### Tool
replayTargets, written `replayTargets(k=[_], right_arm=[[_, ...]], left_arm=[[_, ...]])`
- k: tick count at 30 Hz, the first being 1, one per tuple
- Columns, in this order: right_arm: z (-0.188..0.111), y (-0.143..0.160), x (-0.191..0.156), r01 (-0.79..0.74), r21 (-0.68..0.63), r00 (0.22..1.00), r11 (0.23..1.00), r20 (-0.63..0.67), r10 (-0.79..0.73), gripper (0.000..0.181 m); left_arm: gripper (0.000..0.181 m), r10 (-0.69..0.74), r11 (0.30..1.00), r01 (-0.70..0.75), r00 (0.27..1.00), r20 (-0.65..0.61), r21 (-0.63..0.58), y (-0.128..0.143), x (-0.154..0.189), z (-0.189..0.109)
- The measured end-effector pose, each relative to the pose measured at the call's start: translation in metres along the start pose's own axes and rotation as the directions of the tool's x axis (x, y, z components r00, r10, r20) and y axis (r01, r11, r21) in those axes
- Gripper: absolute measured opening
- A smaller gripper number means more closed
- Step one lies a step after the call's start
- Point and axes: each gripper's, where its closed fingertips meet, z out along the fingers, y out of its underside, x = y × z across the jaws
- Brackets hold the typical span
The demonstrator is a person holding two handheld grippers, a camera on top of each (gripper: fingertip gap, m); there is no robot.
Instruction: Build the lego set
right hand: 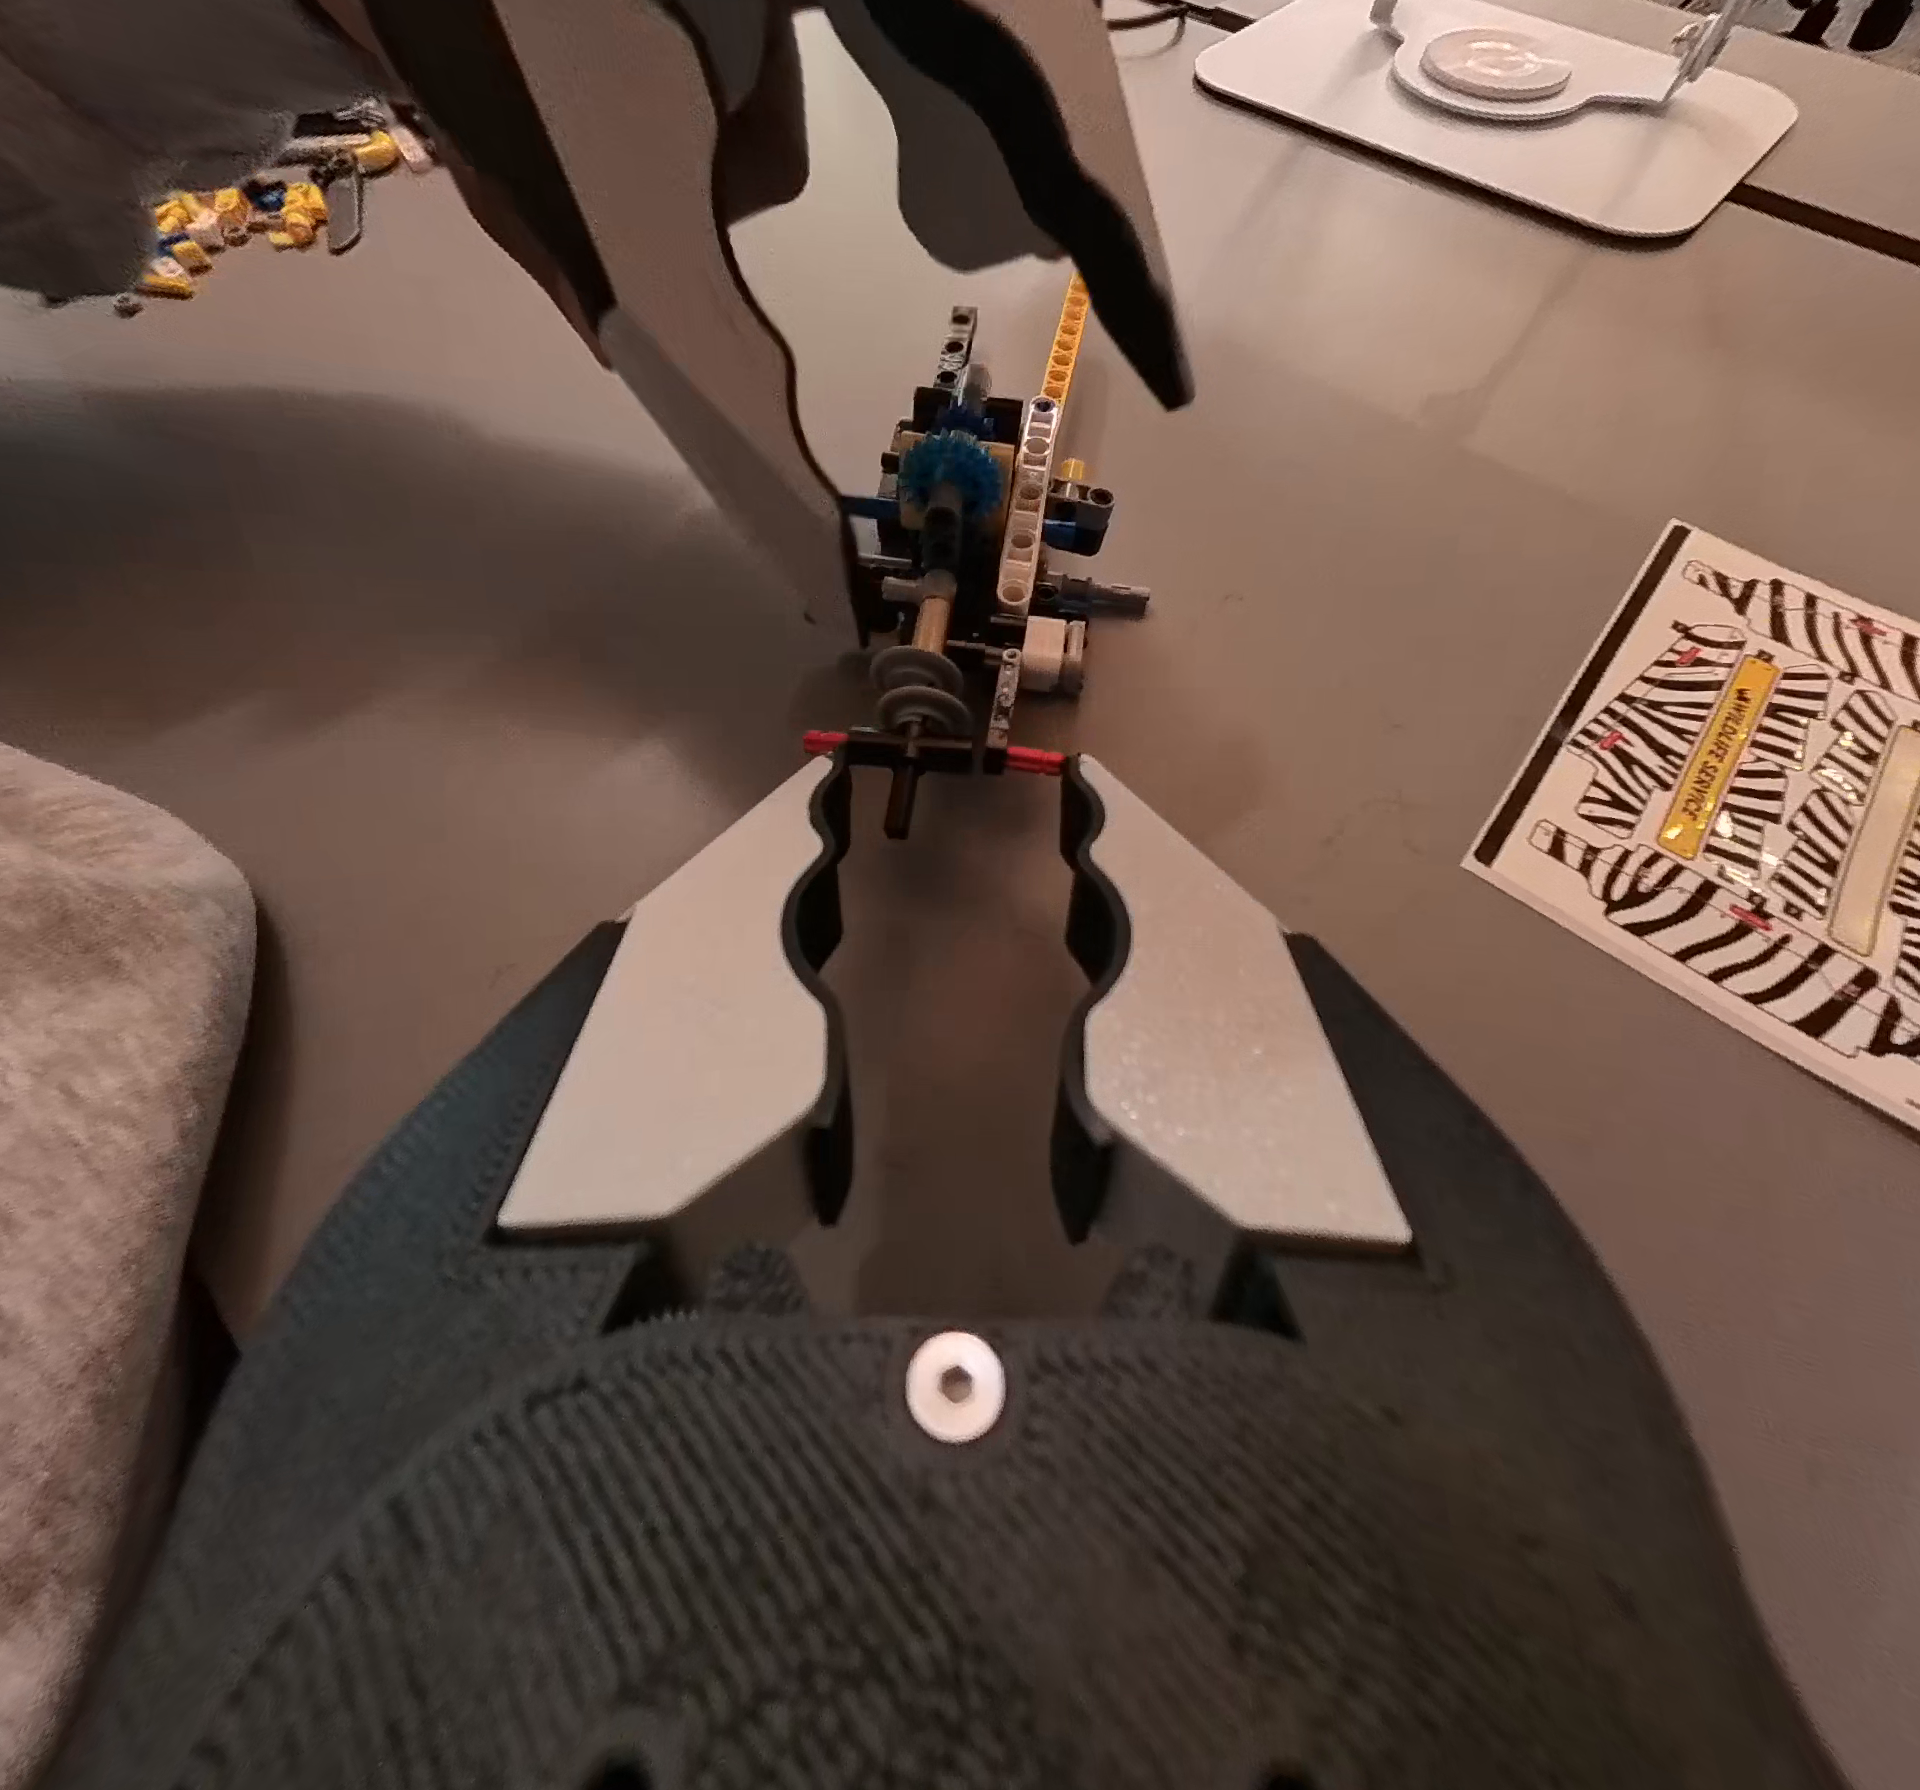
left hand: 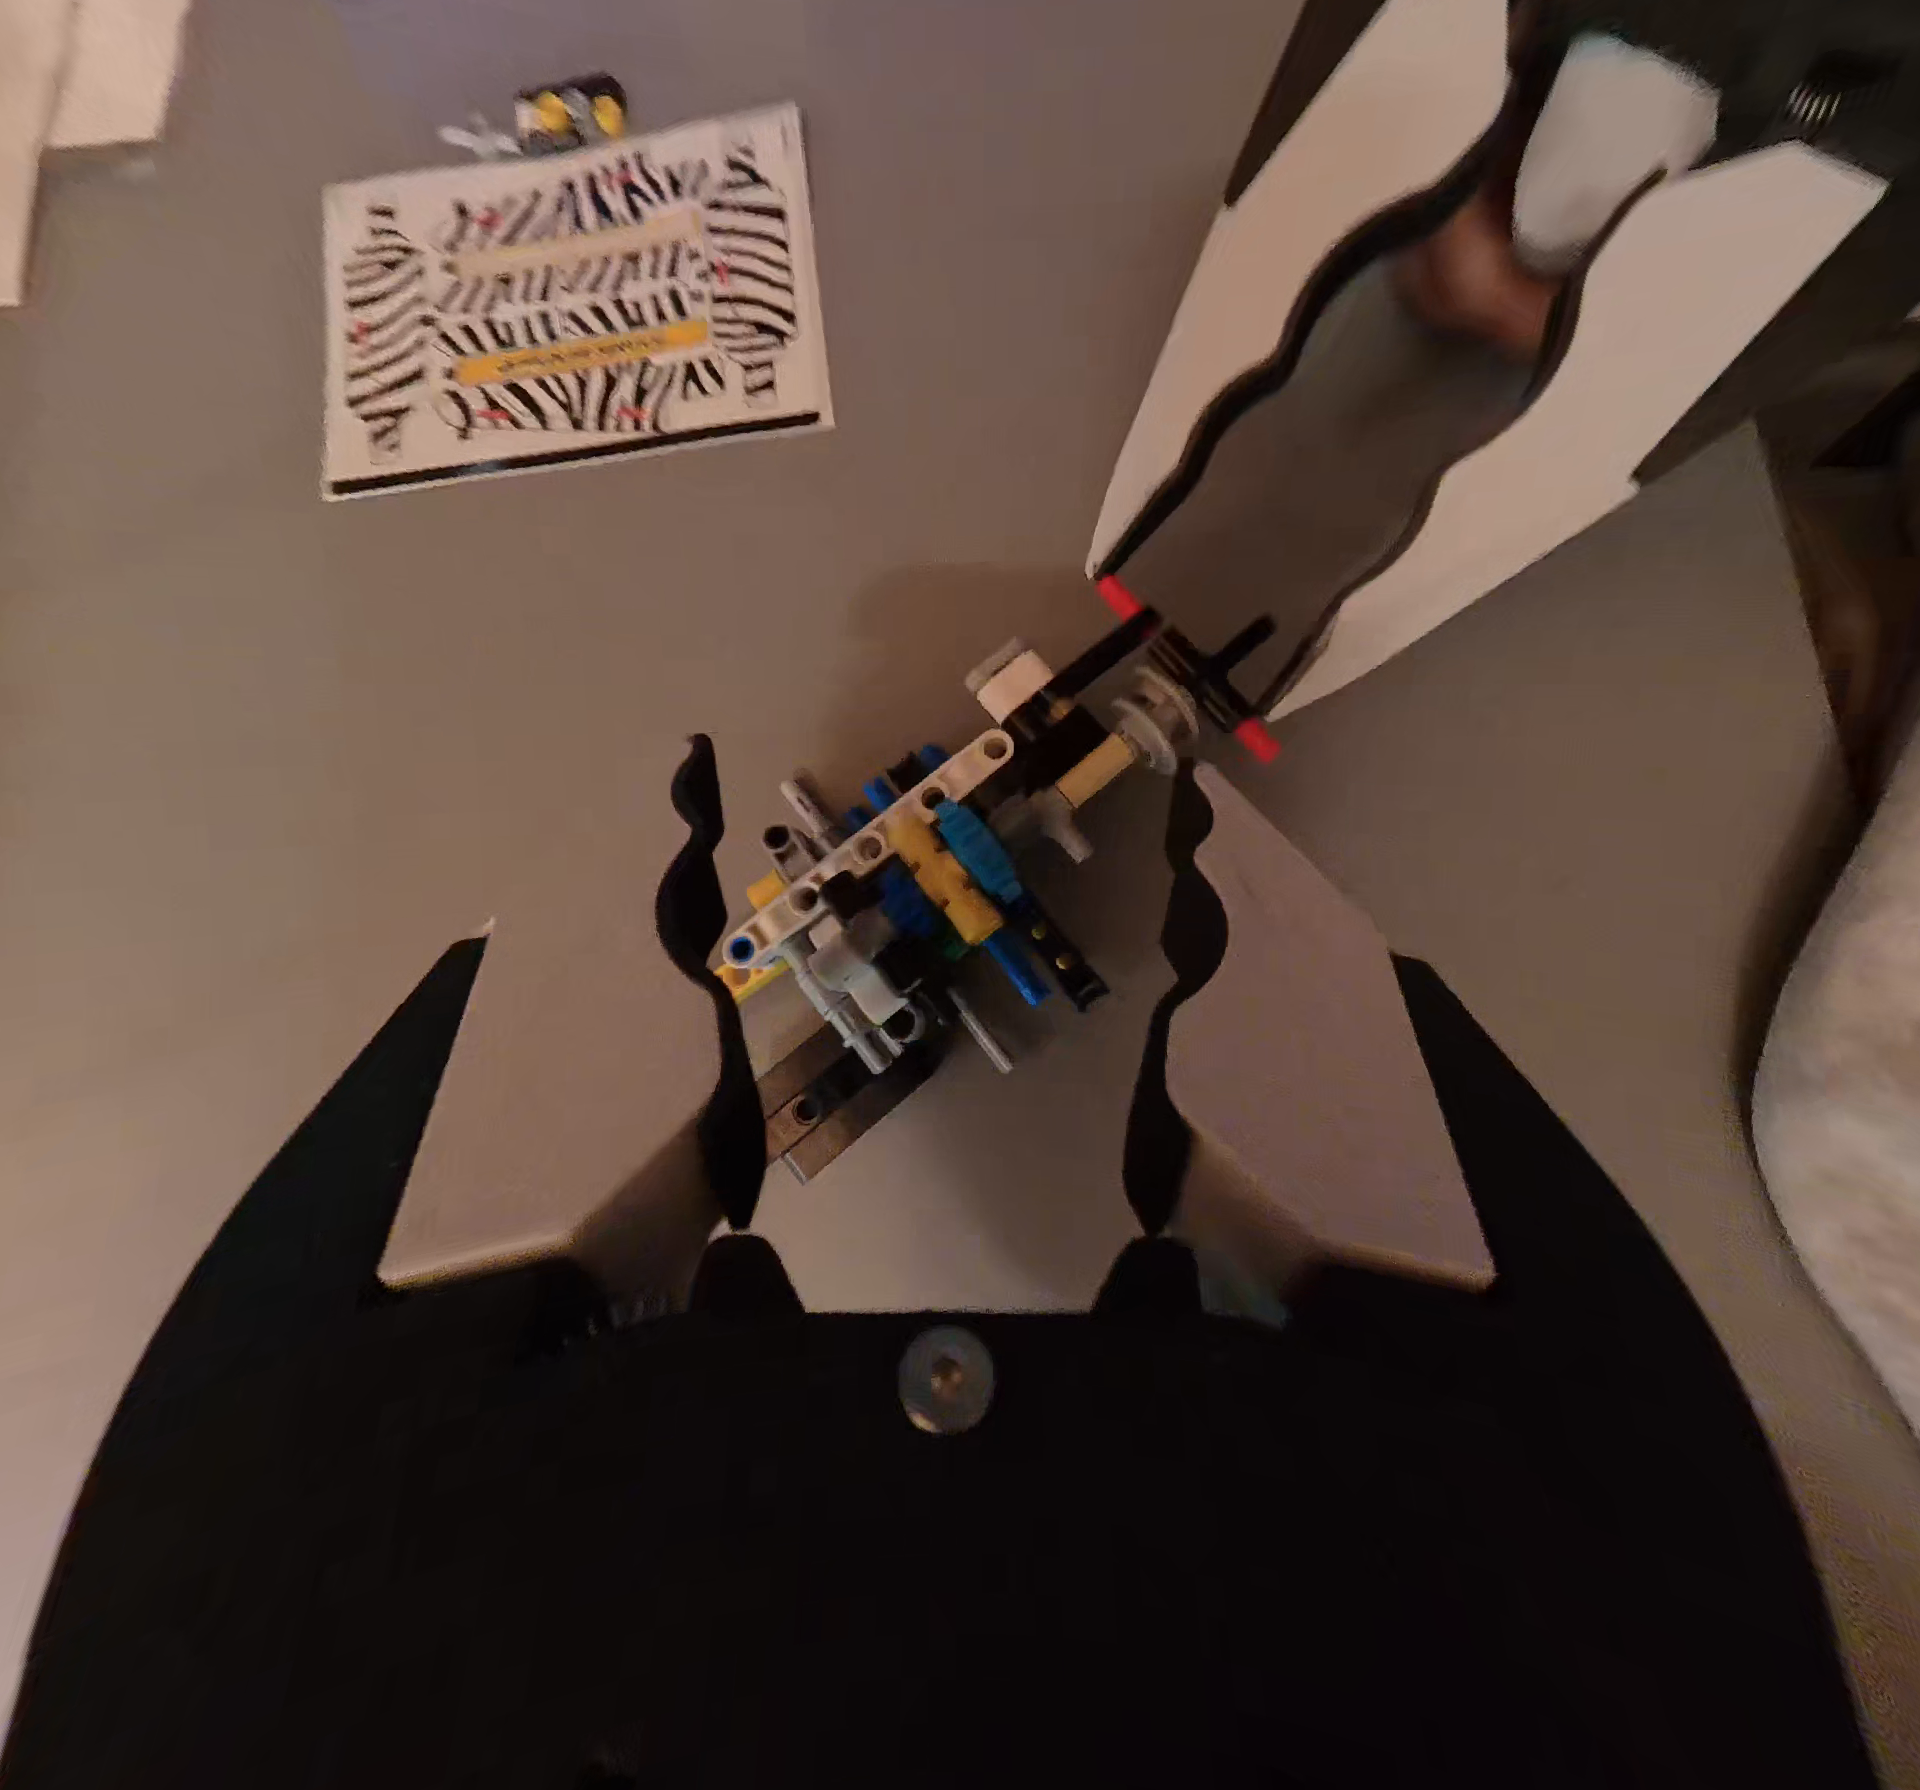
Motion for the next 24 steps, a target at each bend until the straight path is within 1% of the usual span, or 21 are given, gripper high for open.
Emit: replayTargets(k=[2, 7, 11, 14, 24], right_arm=[[0.0, 0.0, 0.0, -0.002, 0.001, 1.0, 1.0, 0.001, 0.002, 0.04], [0.0, 0.0, 0.0, -0.003, -0.001, 1.0, 1.0, 0.001, 0.003, 0.04], [0.0, 0.0, 0.0, -0.006, -0.003, 1.0, 1.0, 0.002, 0.006, 0.04], [0.001, 0.001, 0.0, -0.006, -0.005, 1.0, 1.0, 0.003, 0.006, 0.04], [0.0, 0.0, 0.001, -0.015, -0.003, 1.0, 1.0, 0.004, 0.015, 0.039]], left_arm=[[0.084, 0.018, 0.999, -0.019, 0.999, -0.036, -0.031, 0.005, 0.004, 0.006], [0.085, 0.079, 0.995, -0.083, 0.995, -0.056, -0.057, 0.013, 0.009, 0.017], [0.082, 0.091, 0.996, -0.093, 0.991, -0.095, -0.016, 0.009, 0.017, 0.021], [0.069, 0.092, 0.996, -0.09, 0.992, -0.09, 0.023, 0.004, 0.016, 0.021], [0.067, 0.095, 0.995, -0.093, 0.991, -0.097, 0.027, 0.003, 0.015, 0.021]])
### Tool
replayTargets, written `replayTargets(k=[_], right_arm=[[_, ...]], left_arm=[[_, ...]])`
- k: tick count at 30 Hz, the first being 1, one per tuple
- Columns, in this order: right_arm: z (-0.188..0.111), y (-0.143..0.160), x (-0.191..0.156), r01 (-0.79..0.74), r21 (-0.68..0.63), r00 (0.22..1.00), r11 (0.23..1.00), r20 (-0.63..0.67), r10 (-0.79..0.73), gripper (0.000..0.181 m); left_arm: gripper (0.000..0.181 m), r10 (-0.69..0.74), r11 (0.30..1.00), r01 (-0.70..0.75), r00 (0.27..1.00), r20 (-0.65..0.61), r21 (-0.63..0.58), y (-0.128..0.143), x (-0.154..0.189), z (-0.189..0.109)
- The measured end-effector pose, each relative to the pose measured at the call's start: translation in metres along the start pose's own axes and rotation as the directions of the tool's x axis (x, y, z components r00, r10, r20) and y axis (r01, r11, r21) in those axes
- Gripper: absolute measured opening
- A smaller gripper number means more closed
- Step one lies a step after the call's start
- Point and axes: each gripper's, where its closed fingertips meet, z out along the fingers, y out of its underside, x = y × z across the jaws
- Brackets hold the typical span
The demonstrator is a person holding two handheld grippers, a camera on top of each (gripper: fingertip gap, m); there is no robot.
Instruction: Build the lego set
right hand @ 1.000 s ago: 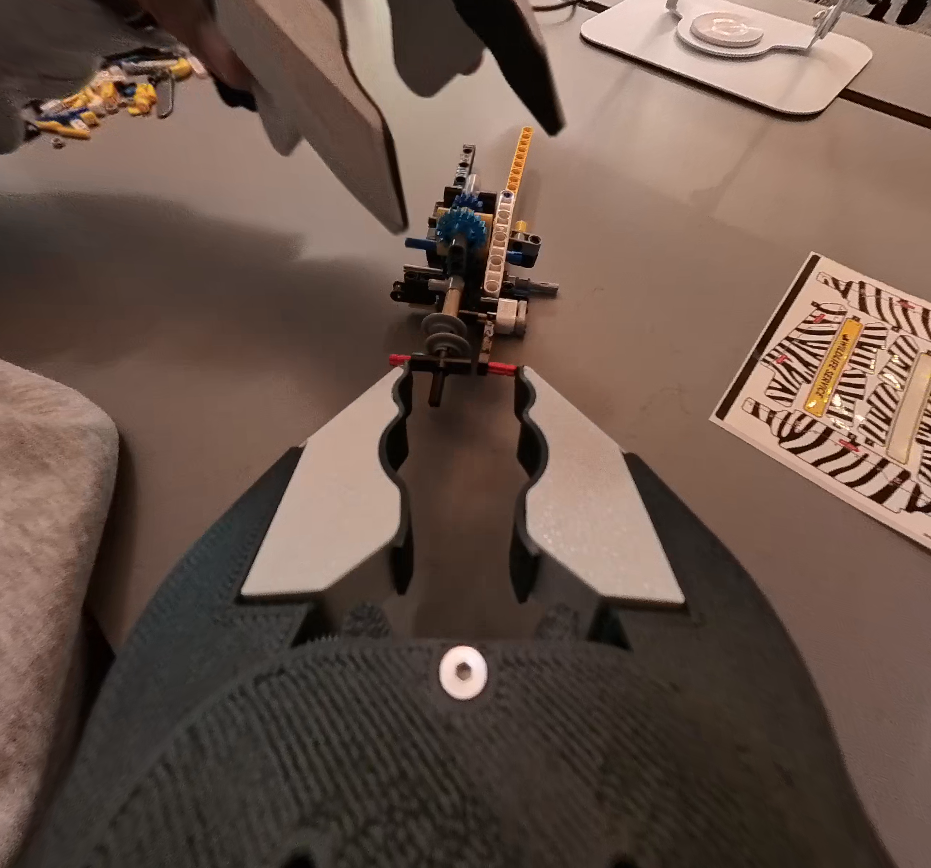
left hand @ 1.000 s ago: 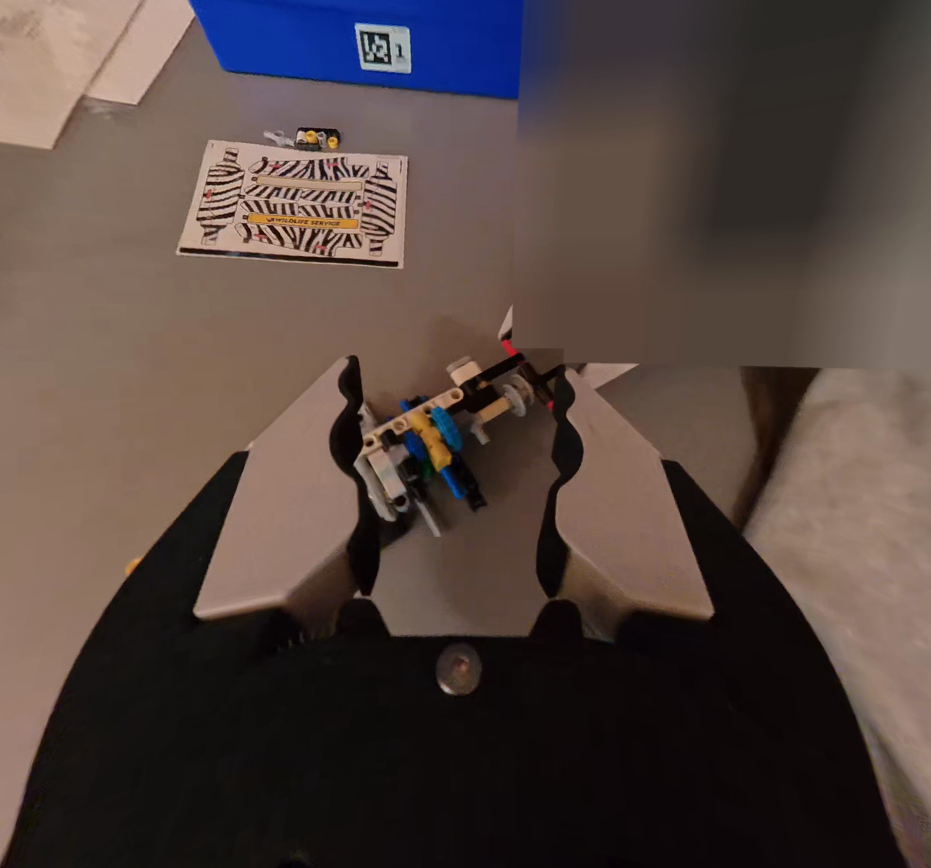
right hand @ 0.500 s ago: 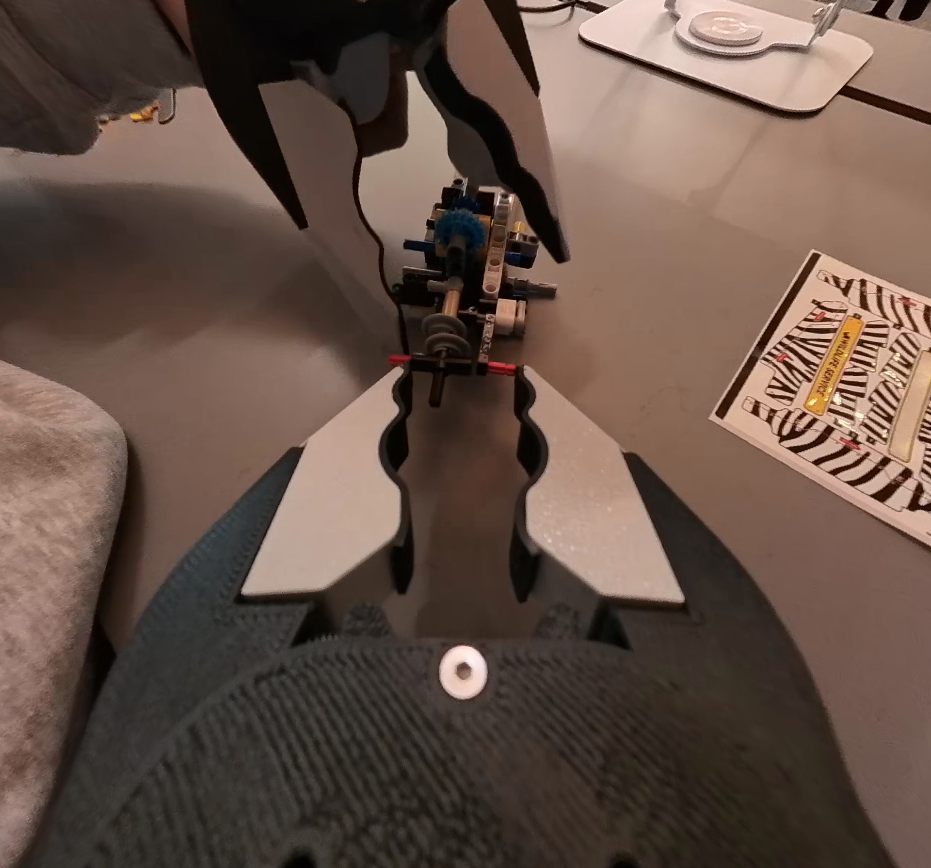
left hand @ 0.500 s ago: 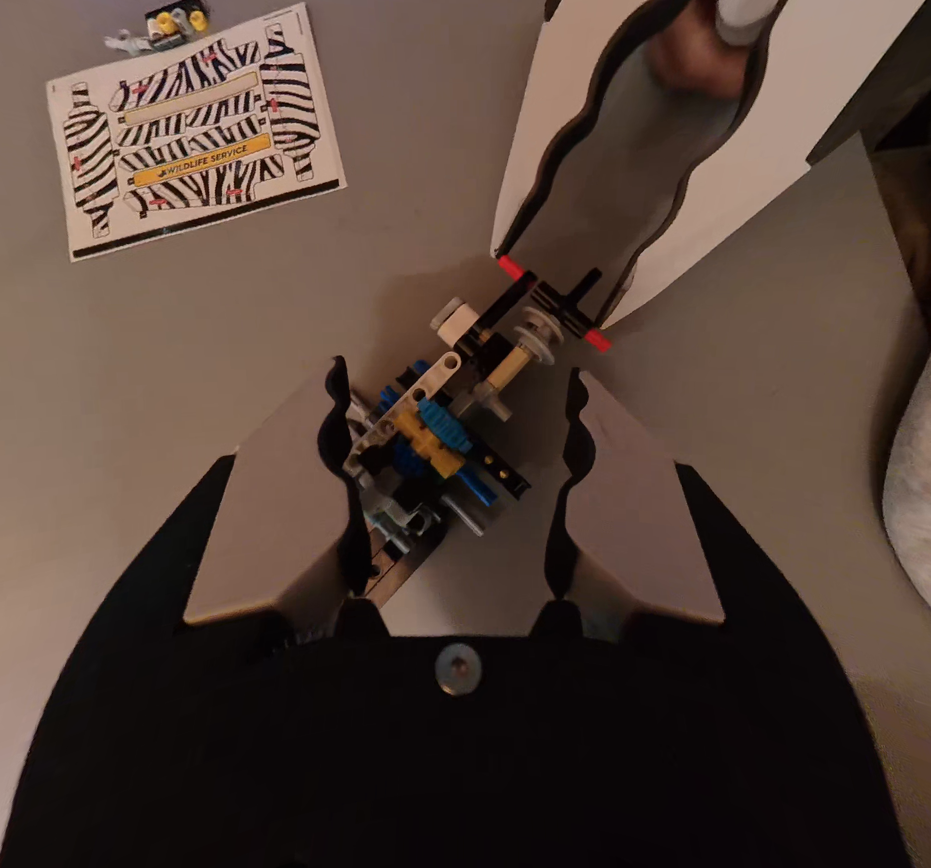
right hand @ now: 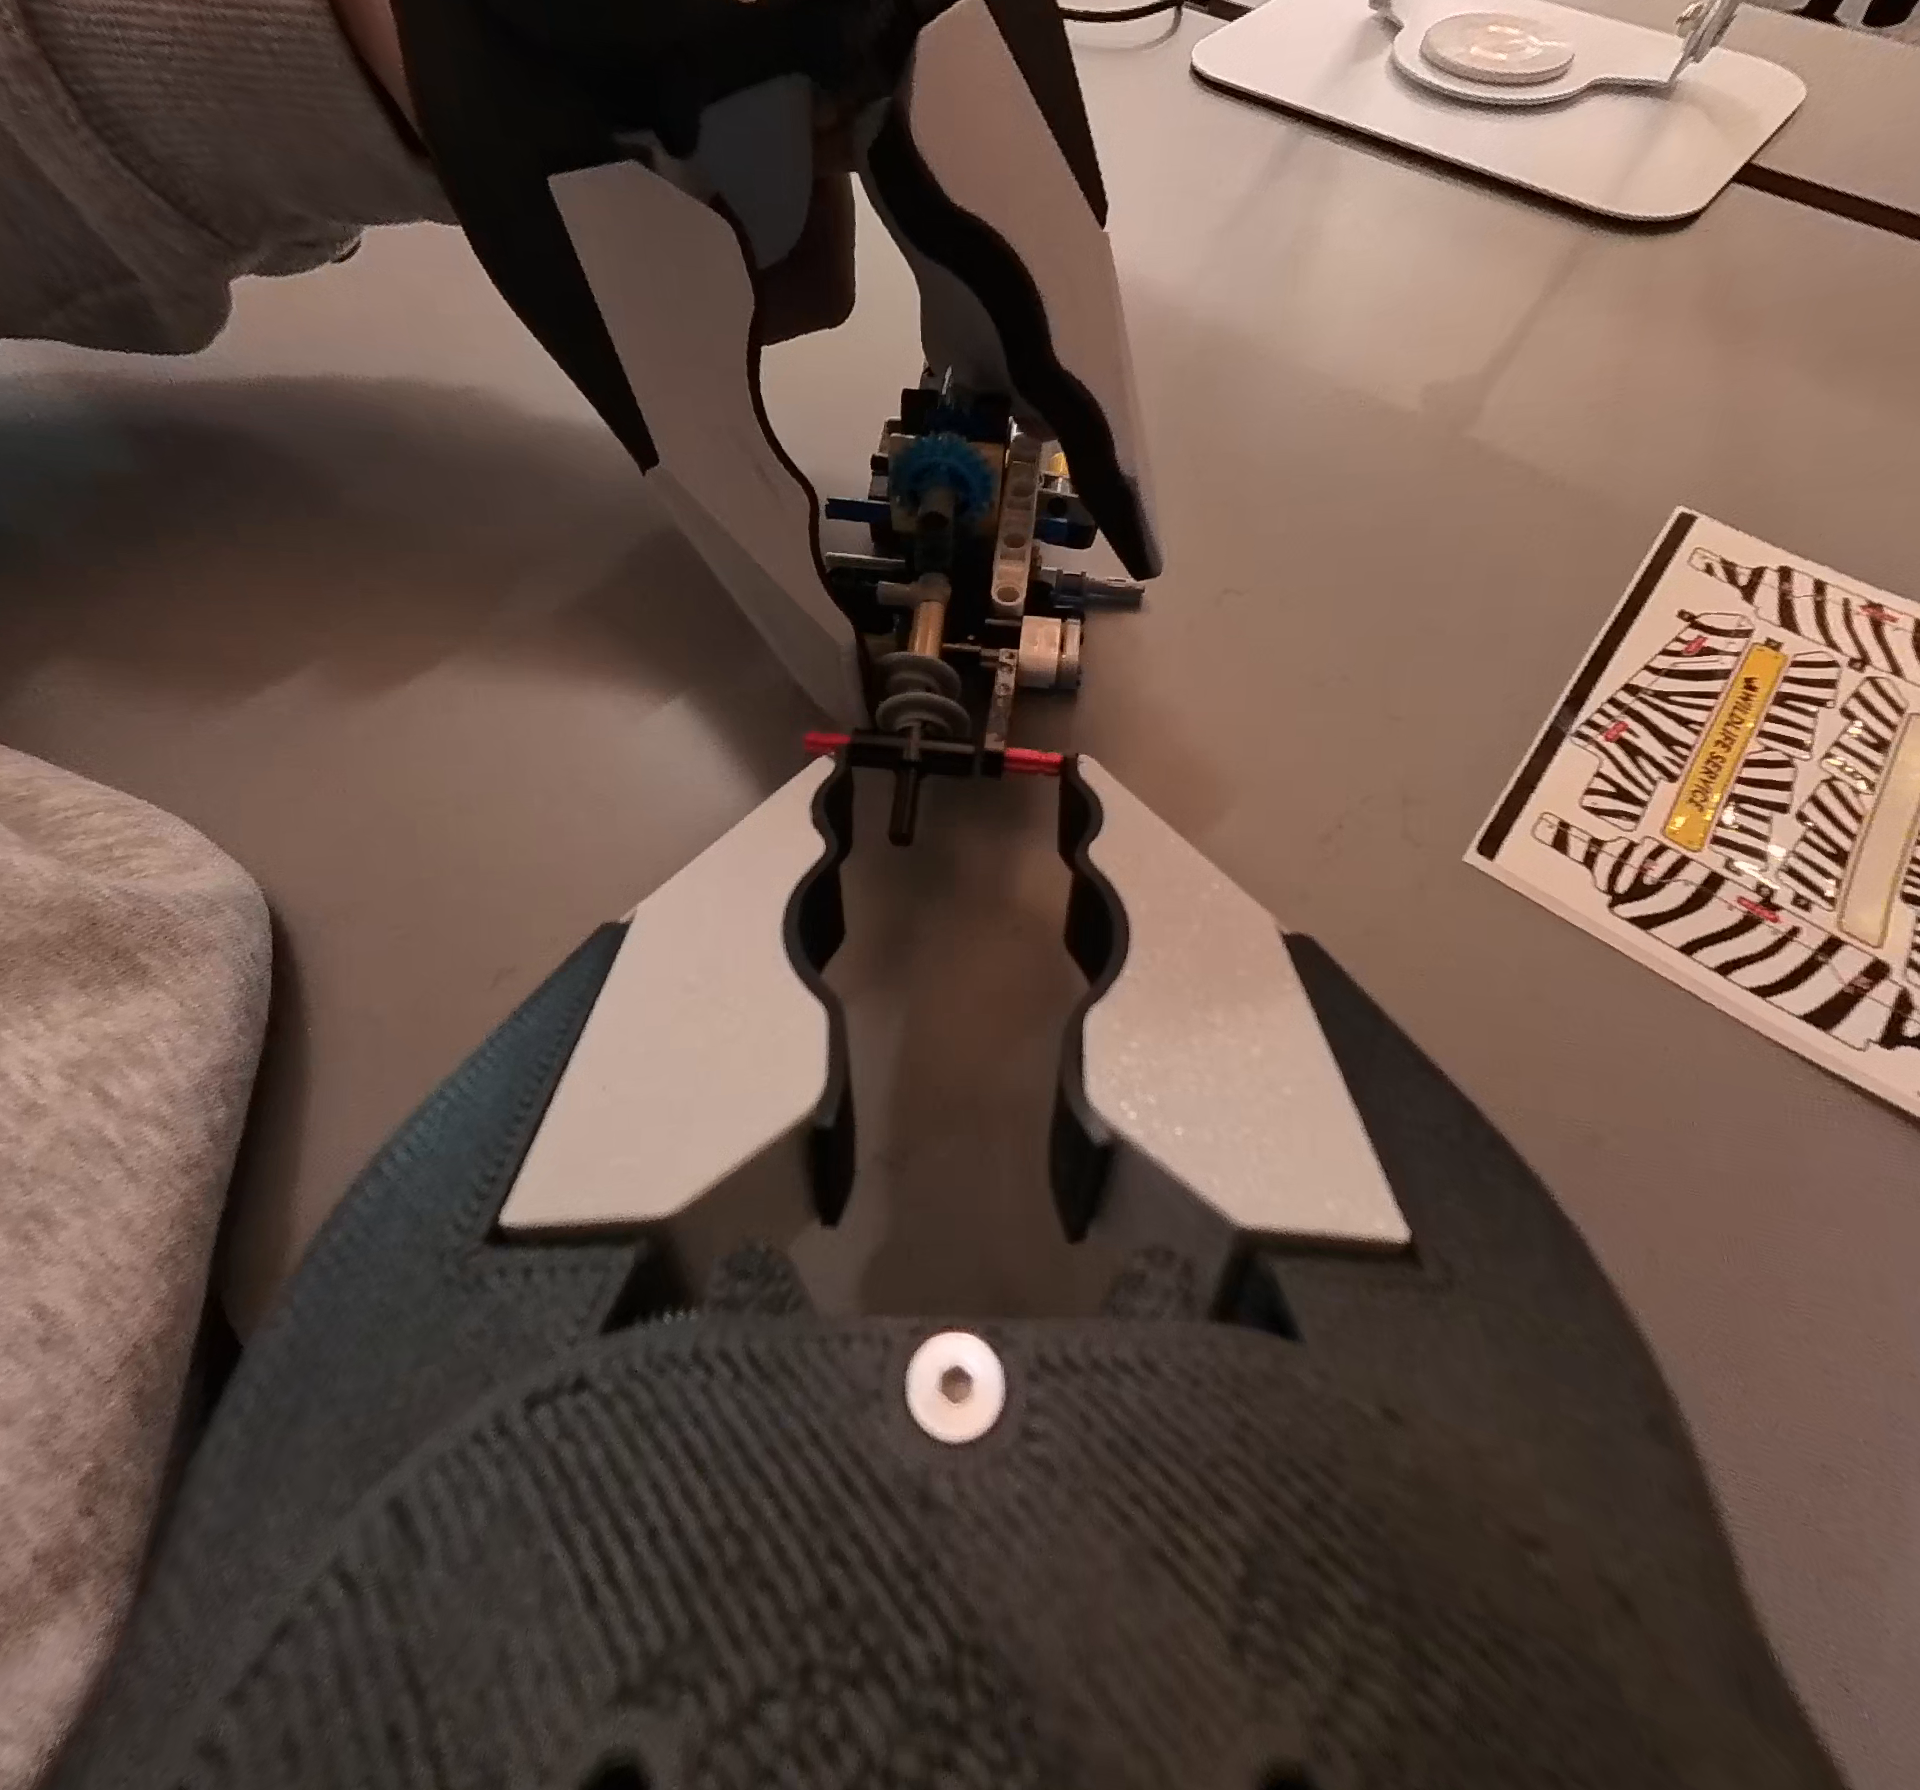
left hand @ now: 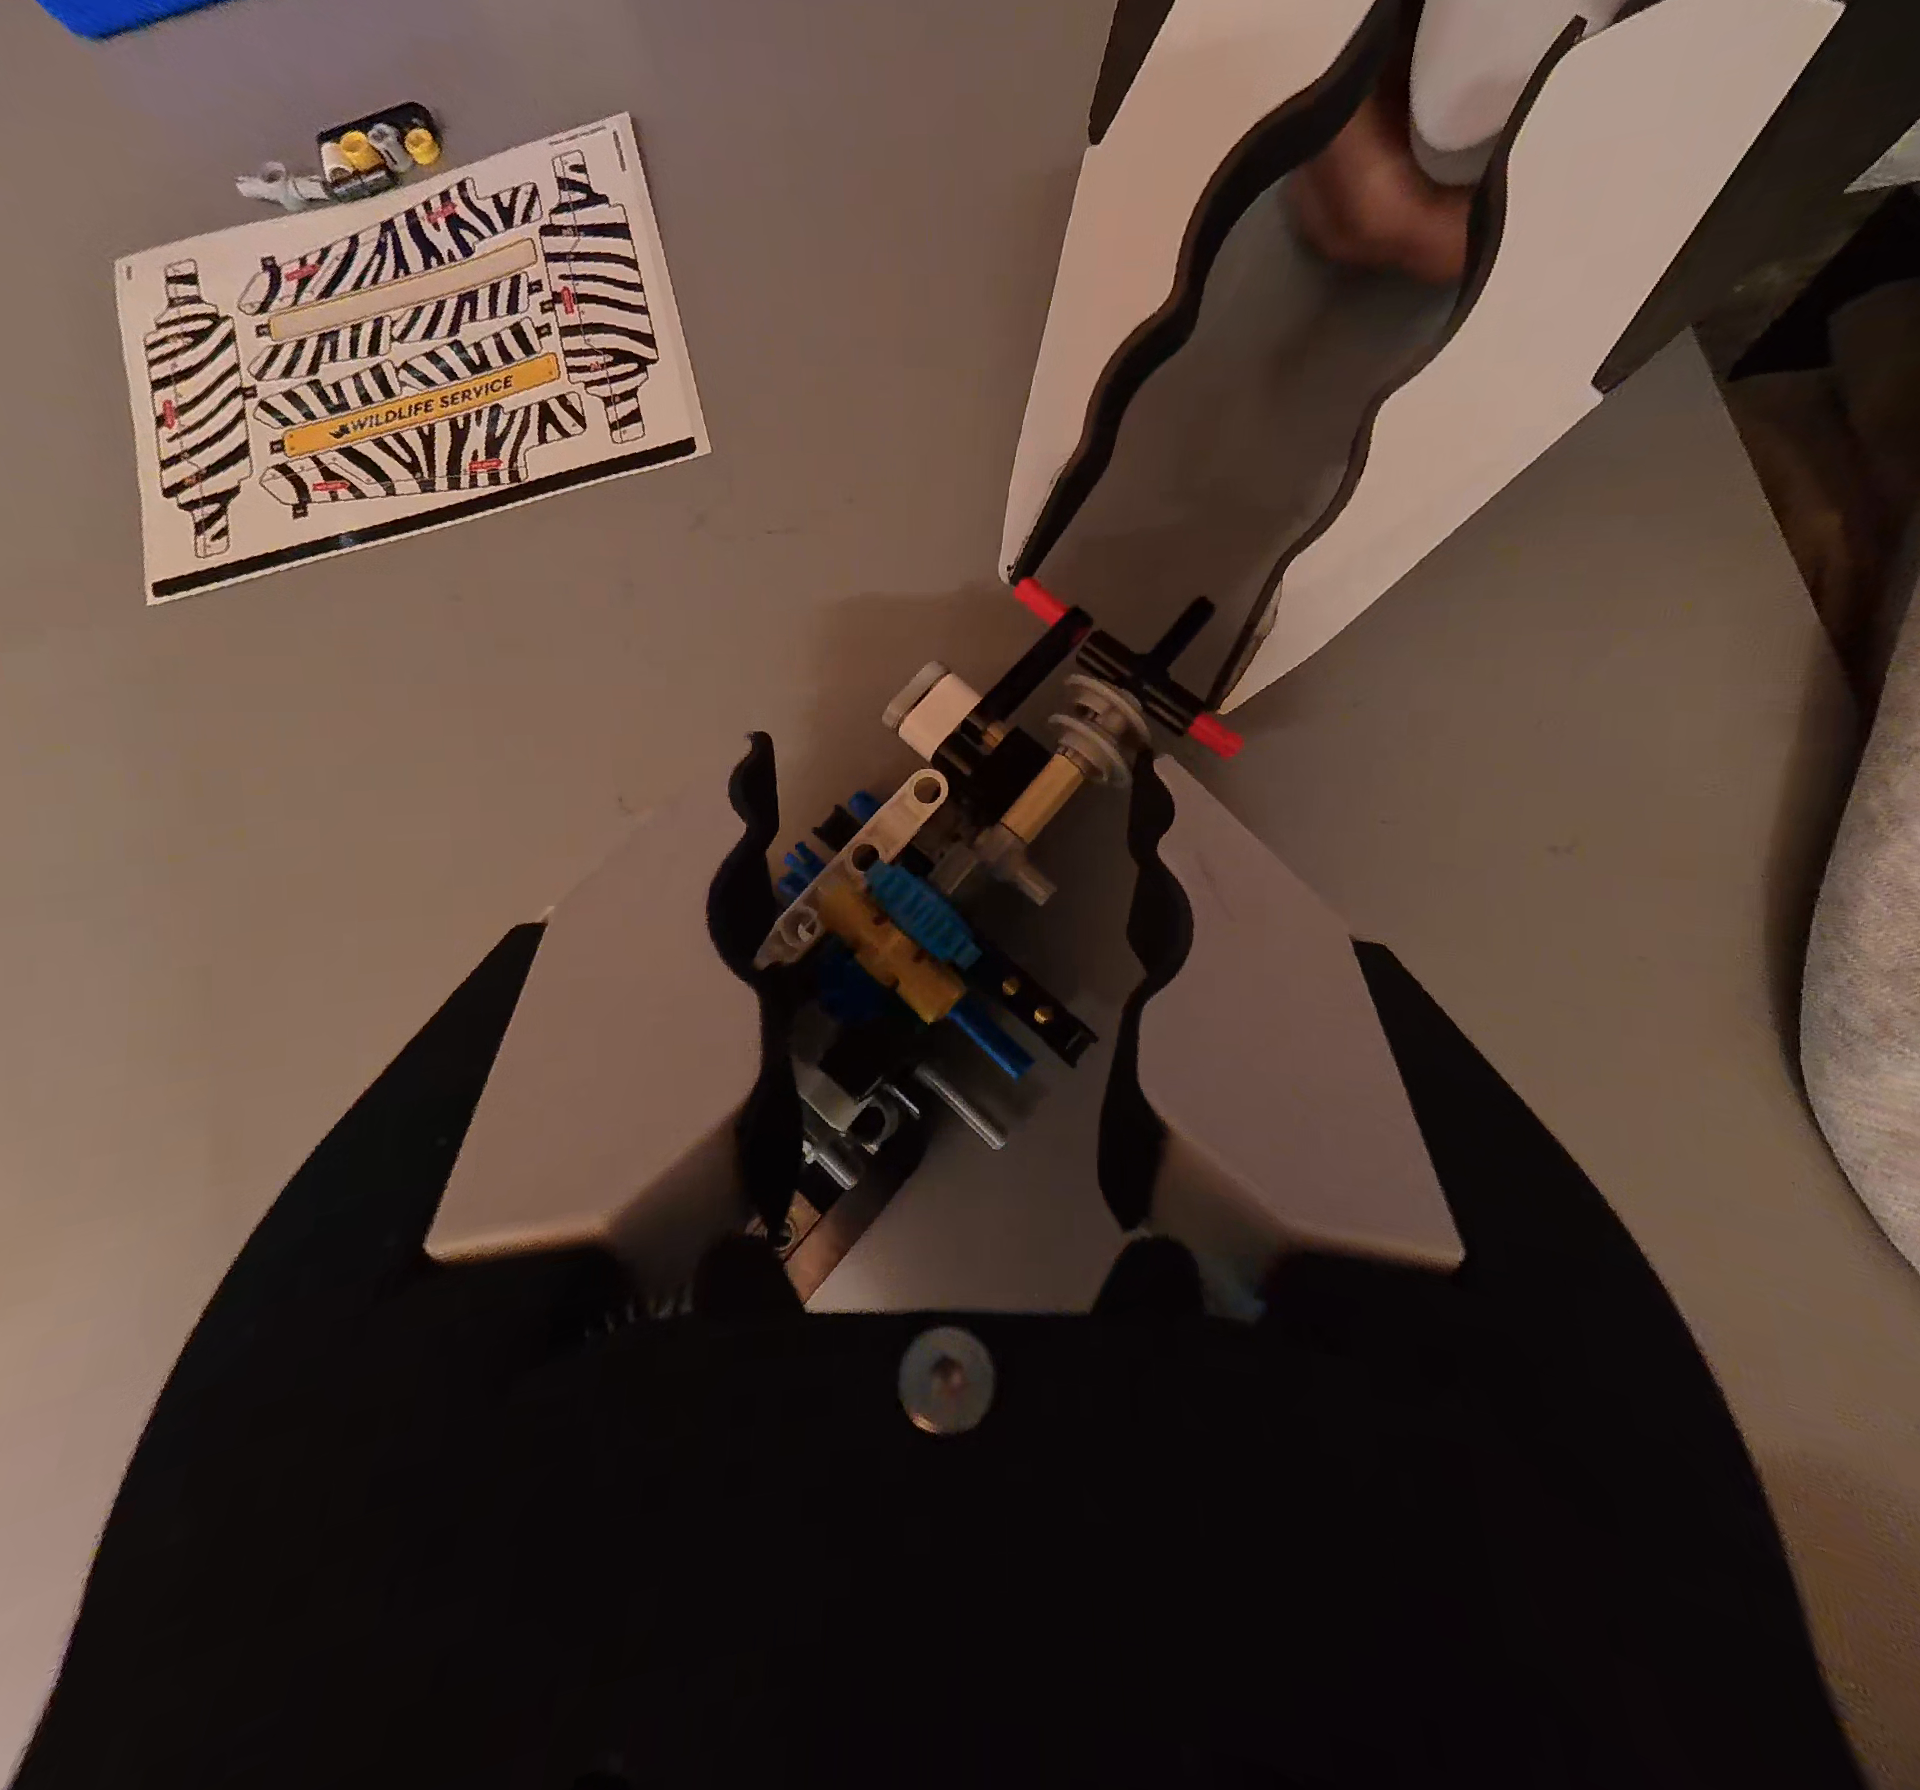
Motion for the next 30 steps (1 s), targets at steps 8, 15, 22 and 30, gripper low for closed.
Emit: replayTargets(k=[8, 15, 22, 30], right_arm=[[0.0, 0.0, 0.0, -0.005, 0.0, 1.0, 1.0, 0.002, 0.005, 0.038], [0.001, 0.001, 0.001, -0.015, -0.009, 1.0, 1.0, 0.001, 0.015, 0.041], [0.001, 0.002, 0.001, -0.016, -0.012, 1.0, 1.0, 0.001, 0.016, 0.041], [-0.002, -0.001, 0.002, -0.031, 0.009, 0.999, 0.999, 0.014, 0.031, 0.044]], left_arm=[[0.066, 0.005, 1.0, -0.005, 1.0, 0.004, 0.009, -0.001, 0.0, 0.0], [0.065, 0.013, 1.0, -0.013, 1.0, 0.006, 0.012, -0.001, 0.0, 0.0], [0.066, -0.016, 1.0, 0.016, 1.0, 0.001, 0.027, -0.002, 0.0, -0.002], [0.068, -0.113, 0.986, 0.096, 0.986, 0.123, 0.14, -0.022, 0.0, -0.035]])
